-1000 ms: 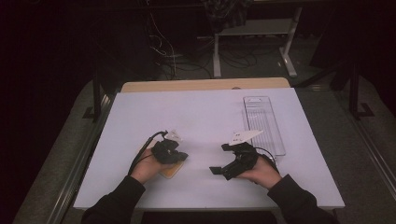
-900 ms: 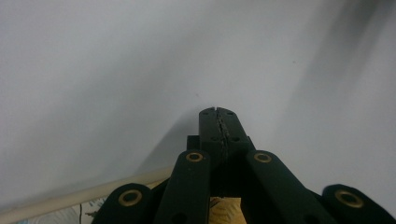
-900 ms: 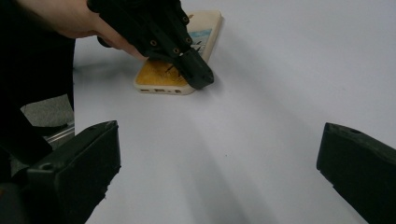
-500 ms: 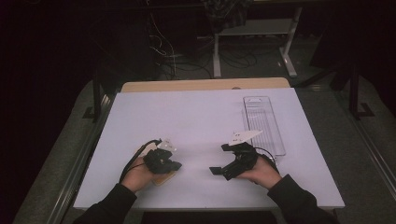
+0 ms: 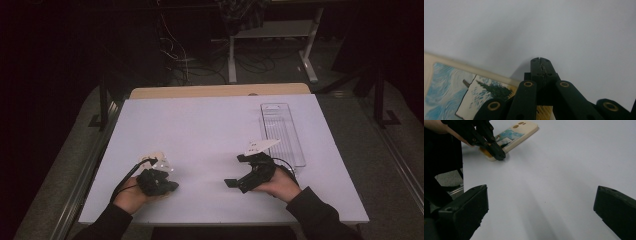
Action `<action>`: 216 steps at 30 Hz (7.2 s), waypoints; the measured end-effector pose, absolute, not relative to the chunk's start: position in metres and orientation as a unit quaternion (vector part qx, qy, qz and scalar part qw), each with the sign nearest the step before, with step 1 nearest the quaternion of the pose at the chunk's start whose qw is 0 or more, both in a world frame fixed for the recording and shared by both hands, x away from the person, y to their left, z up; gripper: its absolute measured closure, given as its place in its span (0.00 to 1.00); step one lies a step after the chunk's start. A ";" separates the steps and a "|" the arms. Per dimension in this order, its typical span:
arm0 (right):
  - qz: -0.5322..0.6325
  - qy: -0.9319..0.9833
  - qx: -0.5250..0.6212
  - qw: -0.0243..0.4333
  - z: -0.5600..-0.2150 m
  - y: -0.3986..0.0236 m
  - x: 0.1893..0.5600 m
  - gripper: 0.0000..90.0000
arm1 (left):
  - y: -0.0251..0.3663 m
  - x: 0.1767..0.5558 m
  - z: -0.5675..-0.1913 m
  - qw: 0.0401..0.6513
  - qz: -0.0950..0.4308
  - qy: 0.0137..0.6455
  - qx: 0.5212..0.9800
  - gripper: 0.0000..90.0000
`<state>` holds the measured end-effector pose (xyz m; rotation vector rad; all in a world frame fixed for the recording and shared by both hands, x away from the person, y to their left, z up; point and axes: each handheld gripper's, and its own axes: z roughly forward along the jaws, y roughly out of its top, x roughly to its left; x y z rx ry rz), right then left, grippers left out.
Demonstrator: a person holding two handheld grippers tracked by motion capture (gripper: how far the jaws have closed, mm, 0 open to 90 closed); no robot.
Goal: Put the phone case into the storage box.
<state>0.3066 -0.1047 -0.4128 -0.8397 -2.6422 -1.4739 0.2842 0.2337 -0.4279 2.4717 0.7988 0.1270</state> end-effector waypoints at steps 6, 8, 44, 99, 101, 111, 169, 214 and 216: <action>-0.470 -0.841 -0.268 0.002 -0.413 -0.105 0.307 0.00 | 0.255 0.278 -0.425 0.246 0.065 0.304 0.918 1.00; -0.470 -0.841 -0.268 0.002 -0.413 -0.105 0.307 0.00 | 0.262 0.277 -0.424 0.239 0.072 0.303 0.920 1.00; -0.446 -0.853 -0.271 -0.004 -0.411 -0.100 0.312 0.00 | 0.271 0.307 -0.396 0.360 0.102 0.327 0.868 0.55; -0.423 -0.864 -0.272 -0.013 -0.422 -0.089 0.313 0.00 | 0.307 0.315 -0.367 0.374 0.160 0.355 0.842 0.00; -0.423 -0.864 -0.273 -0.014 -0.422 -0.089 0.313 0.00 | 0.308 0.315 -0.367 0.376 0.162 0.356 0.840 0.00; -0.421 -0.863 -0.278 -0.018 -0.423 -0.090 0.313 0.00 | 0.325 0.314 -0.365 0.374 0.175 0.374 0.830 0.00; -0.418 -0.867 -0.272 -0.021 -0.423 -0.091 0.315 0.00 | 0.374 0.311 -0.389 0.333 0.182 0.467 0.799 0.00; -0.417 -0.867 -0.272 -0.022 -0.423 -0.091 0.315 0.00 | 0.360 0.308 -0.422 0.261 0.149 0.479 0.825 0.00; -0.417 -0.867 -0.272 -0.022 -0.423 -0.091 0.315 0.00 | 0.358 0.307 -0.424 0.251 0.147 0.475 0.830 0.00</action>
